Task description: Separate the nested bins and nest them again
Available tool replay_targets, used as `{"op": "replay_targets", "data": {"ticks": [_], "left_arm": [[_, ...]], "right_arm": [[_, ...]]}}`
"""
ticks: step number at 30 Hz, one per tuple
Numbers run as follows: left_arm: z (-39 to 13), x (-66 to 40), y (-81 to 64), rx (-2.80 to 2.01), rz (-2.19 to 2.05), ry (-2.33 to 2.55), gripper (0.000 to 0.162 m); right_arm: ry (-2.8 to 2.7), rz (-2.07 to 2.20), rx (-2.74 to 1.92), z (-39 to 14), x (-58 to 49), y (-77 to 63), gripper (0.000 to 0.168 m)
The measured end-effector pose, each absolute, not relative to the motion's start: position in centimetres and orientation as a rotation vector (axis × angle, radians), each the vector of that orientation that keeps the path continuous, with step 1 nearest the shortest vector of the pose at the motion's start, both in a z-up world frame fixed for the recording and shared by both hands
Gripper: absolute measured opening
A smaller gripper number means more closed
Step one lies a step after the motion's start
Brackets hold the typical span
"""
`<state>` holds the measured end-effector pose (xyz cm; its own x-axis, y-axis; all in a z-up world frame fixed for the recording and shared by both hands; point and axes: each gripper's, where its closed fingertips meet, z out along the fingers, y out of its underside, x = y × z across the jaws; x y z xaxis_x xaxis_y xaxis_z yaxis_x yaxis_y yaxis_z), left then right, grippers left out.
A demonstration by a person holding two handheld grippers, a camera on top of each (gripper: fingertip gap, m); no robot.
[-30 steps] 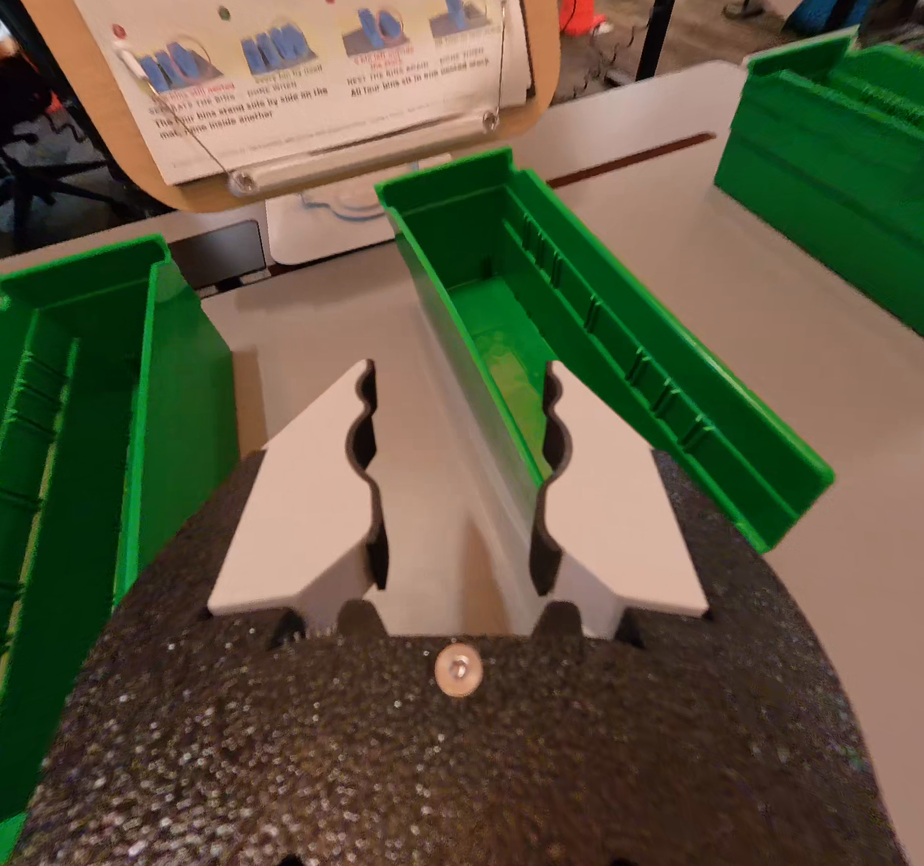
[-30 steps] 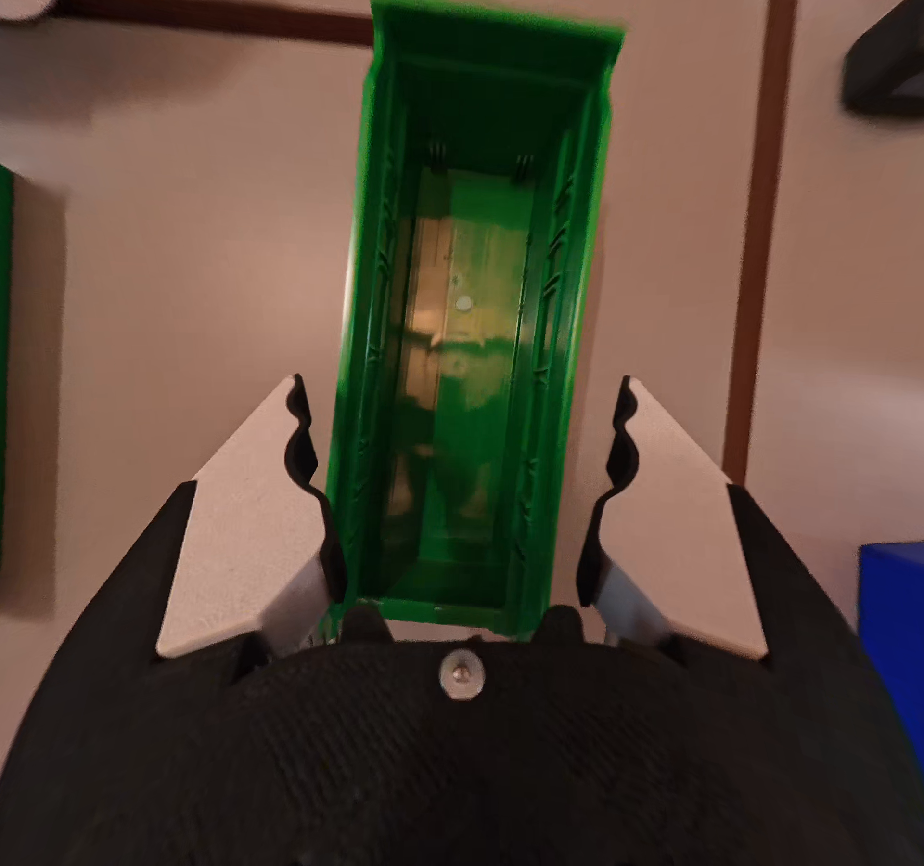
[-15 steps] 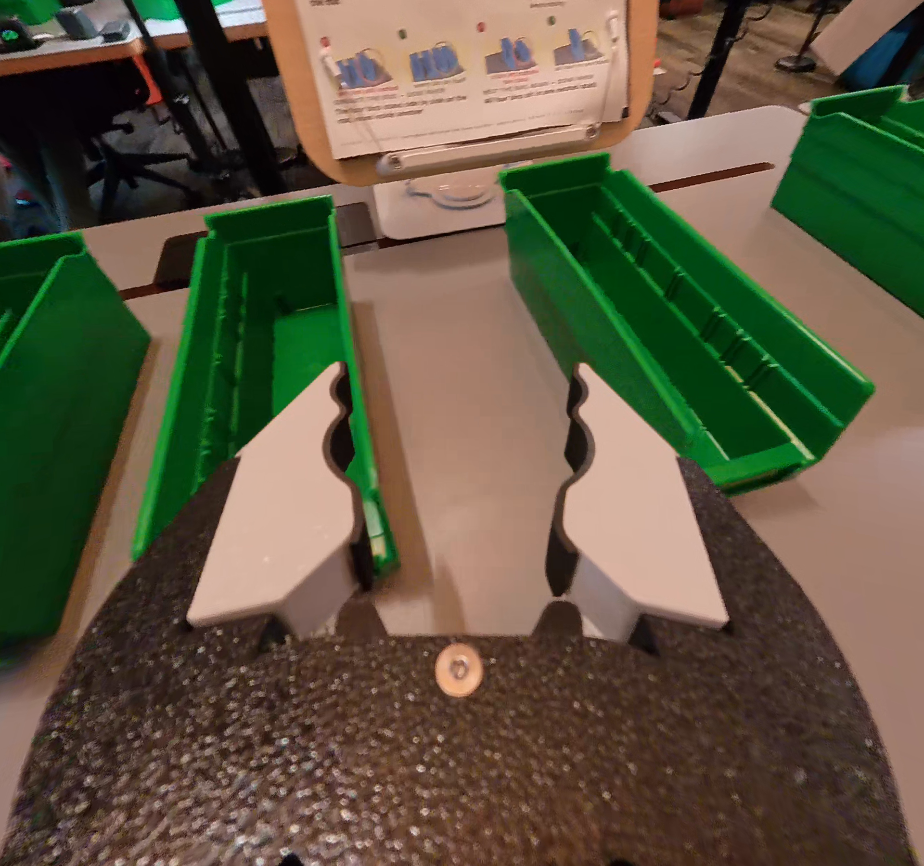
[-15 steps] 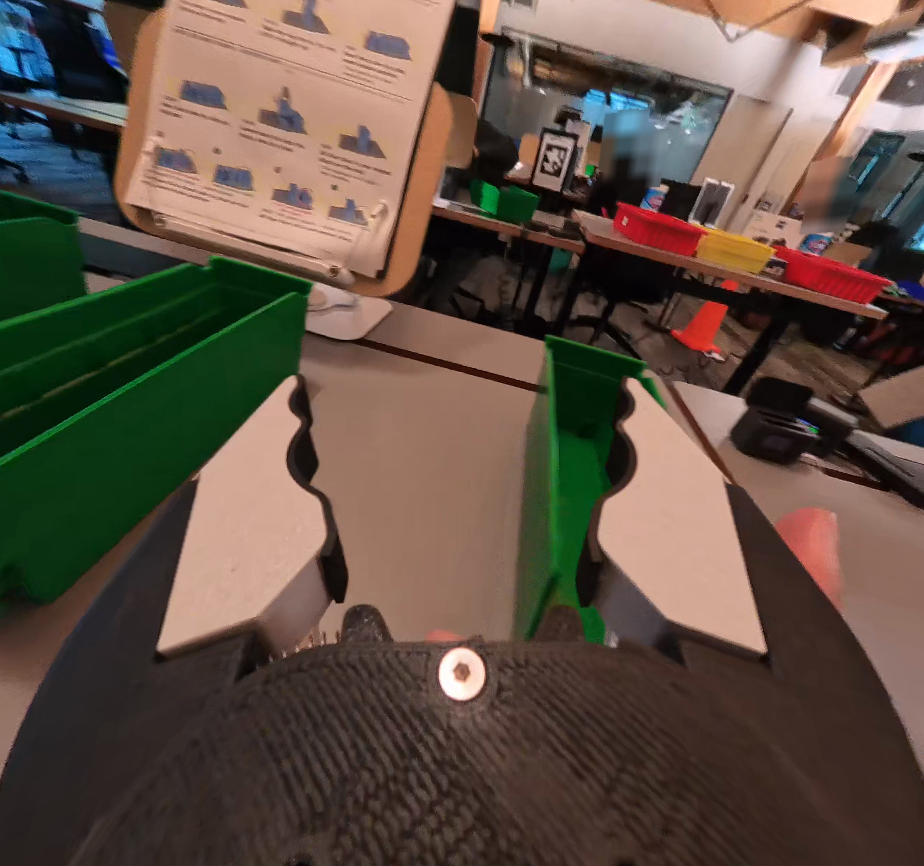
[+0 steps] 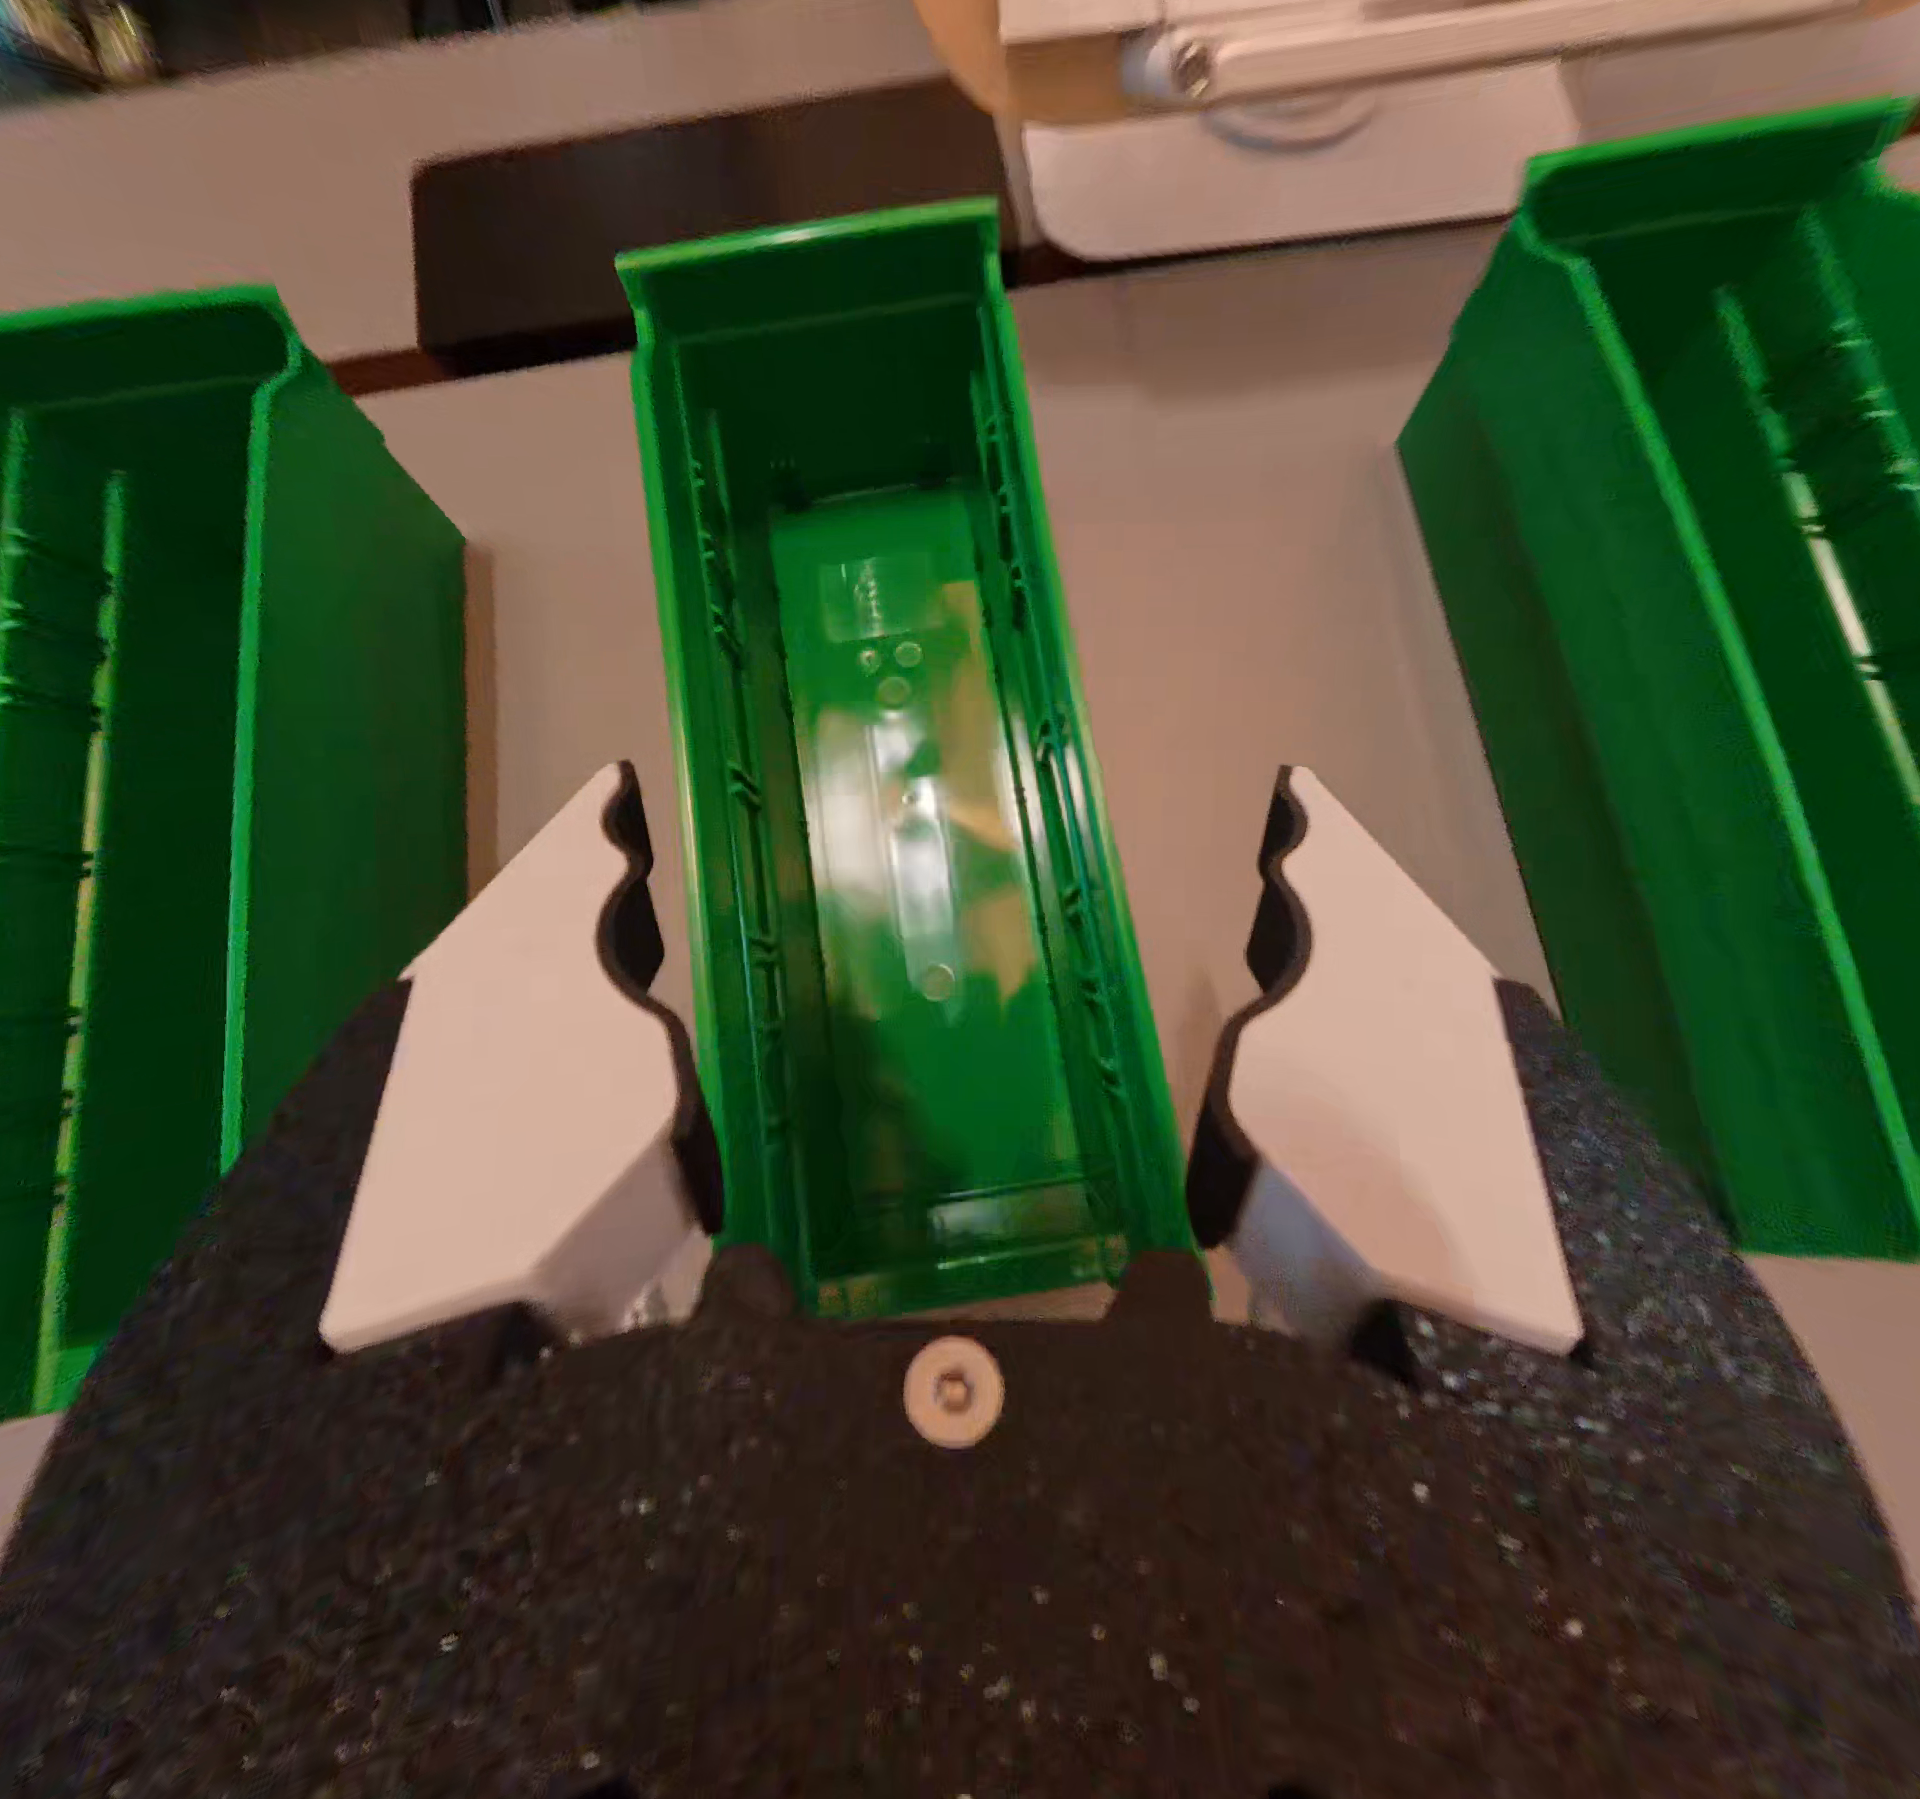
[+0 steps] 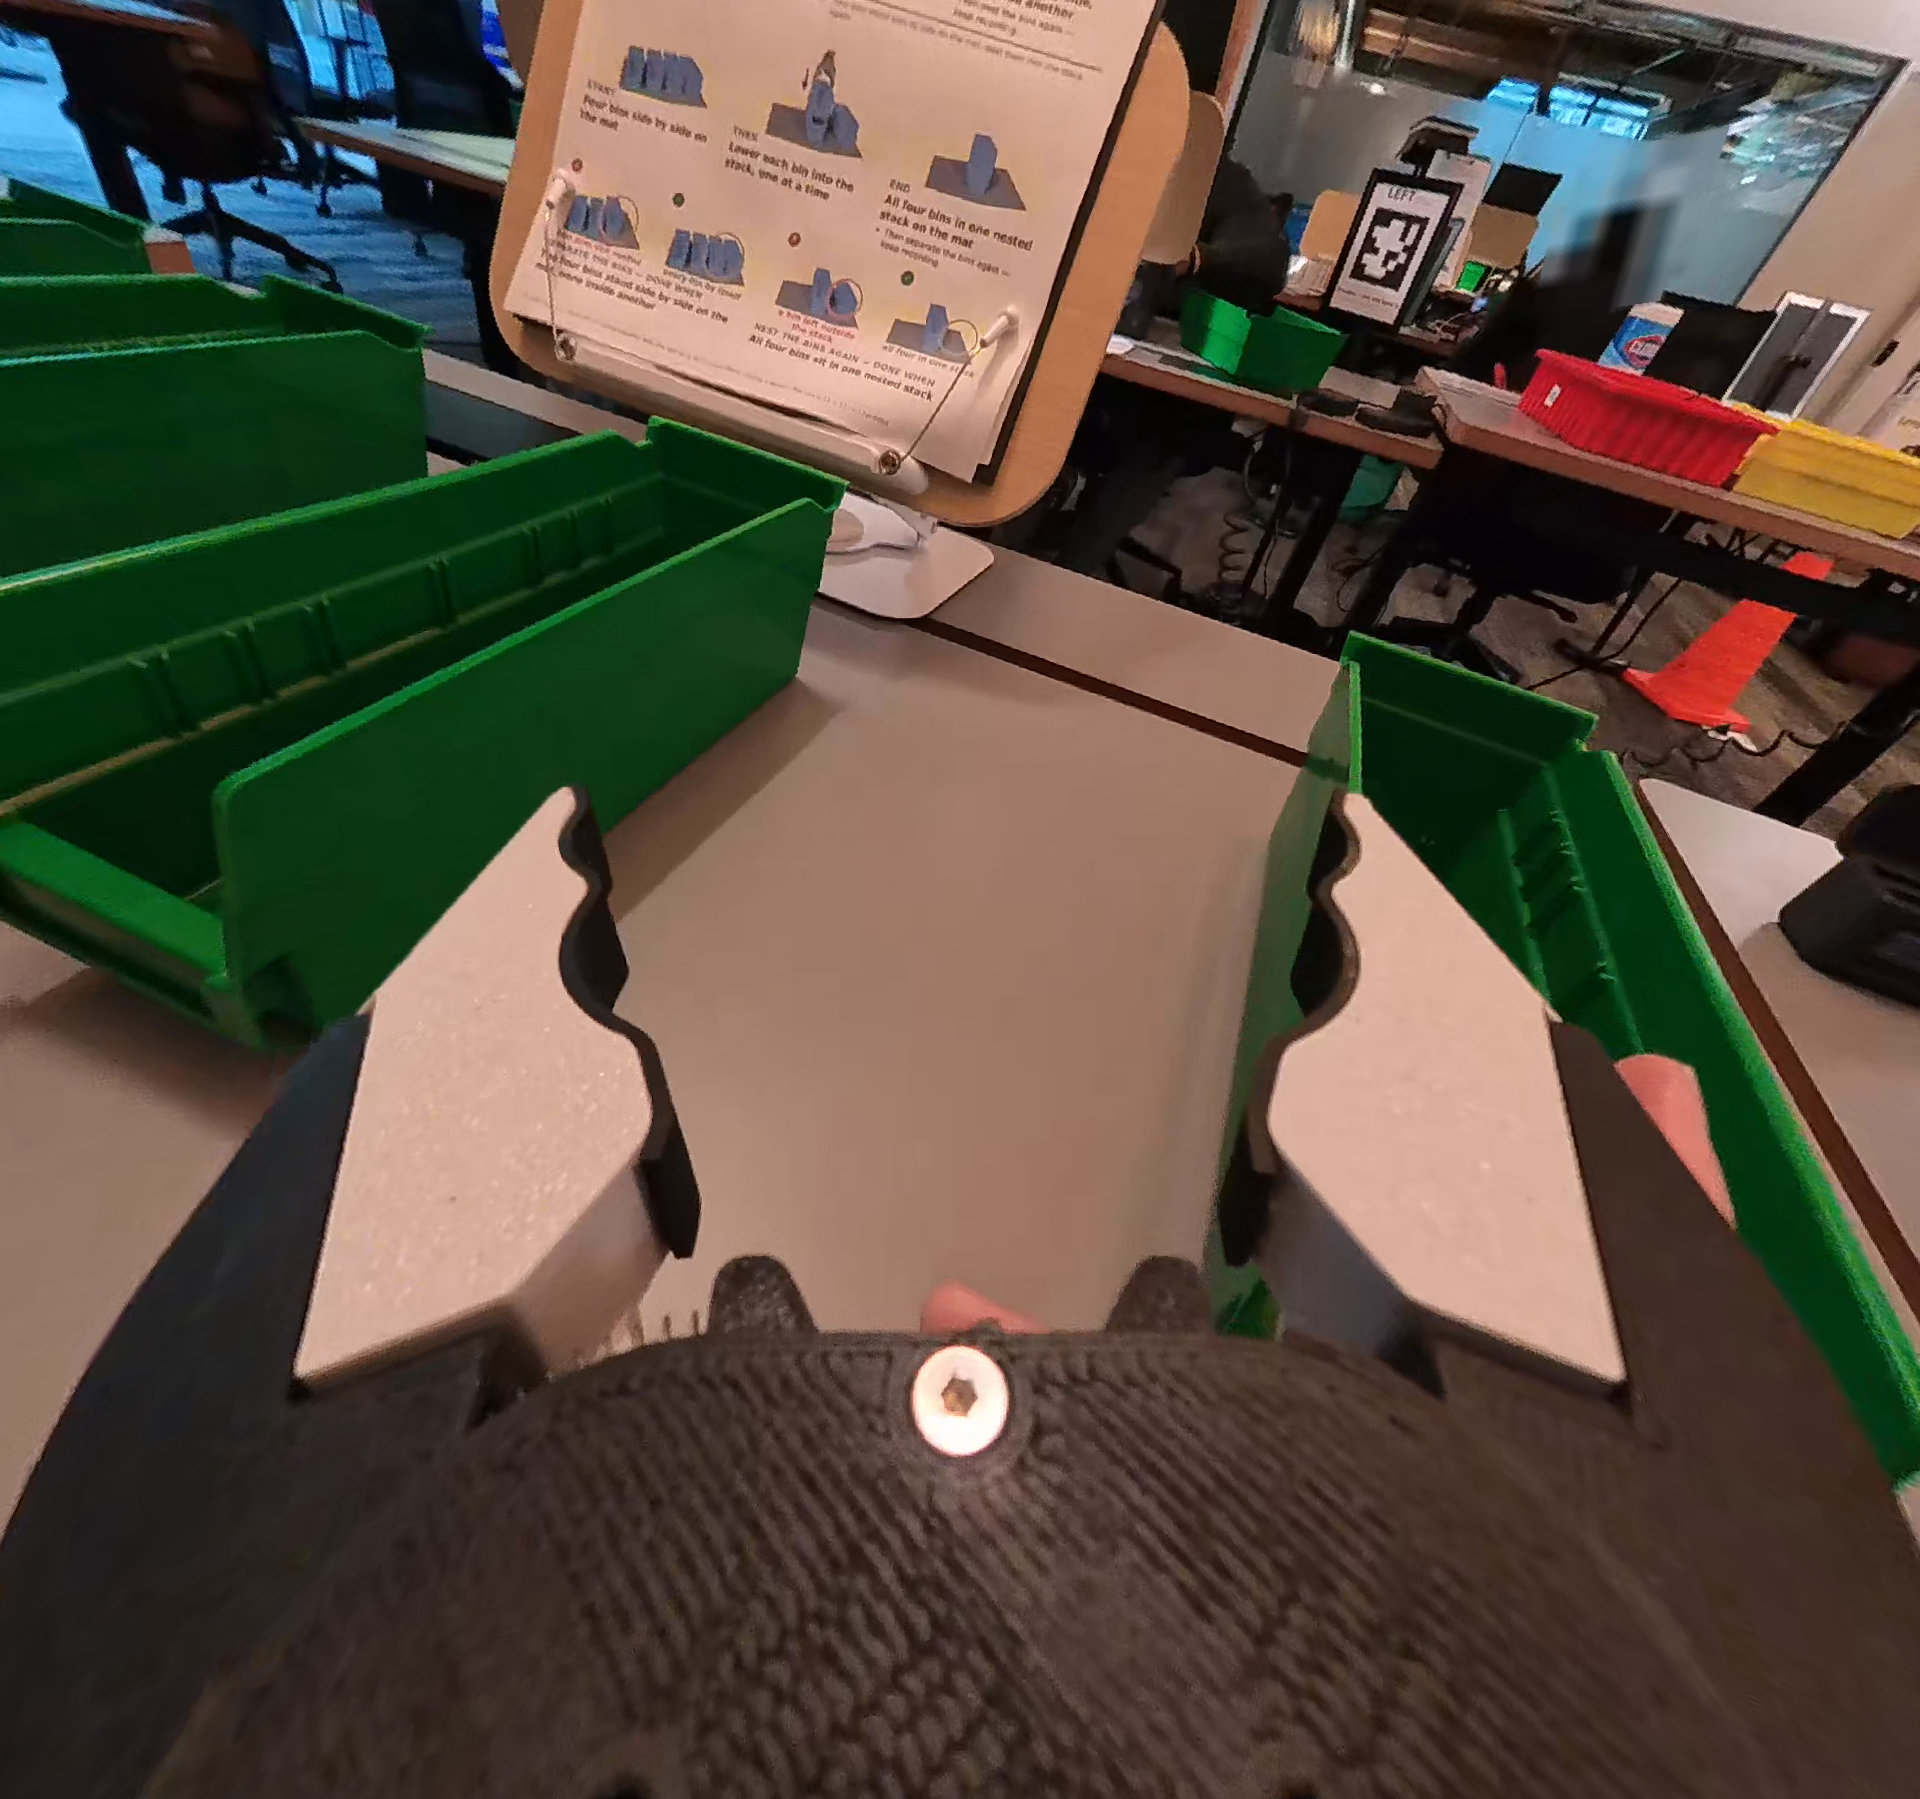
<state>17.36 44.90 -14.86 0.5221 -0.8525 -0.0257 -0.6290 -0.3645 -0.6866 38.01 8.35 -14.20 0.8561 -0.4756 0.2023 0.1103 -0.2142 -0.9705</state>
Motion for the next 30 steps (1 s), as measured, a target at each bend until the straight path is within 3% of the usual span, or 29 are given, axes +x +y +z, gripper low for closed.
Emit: {"op": "replay_targets", "data": {"ticks": [20, 24, 30], "left_arm": [[-22.6, 18.6, 48.1, -2.543, -0.23, 1.29, 0.123], [-22.3, 18.5, 48.2, -2.573, -0.219, 1.307, 0.101], [-21.2, 18.5, 47.6, -2.591, -0.19, 1.238, 0.094]], "right_arm": [[0.295, -0.513, -1.784, -16.2, 38.8, 8.0, 0.126], [0.28, -0.504, -1.785, -16.1, 38.4, 8.3, 0.125], [0.252, -0.521, -1.786, -15.5, 38.1, 8.0, 0.124]]}}
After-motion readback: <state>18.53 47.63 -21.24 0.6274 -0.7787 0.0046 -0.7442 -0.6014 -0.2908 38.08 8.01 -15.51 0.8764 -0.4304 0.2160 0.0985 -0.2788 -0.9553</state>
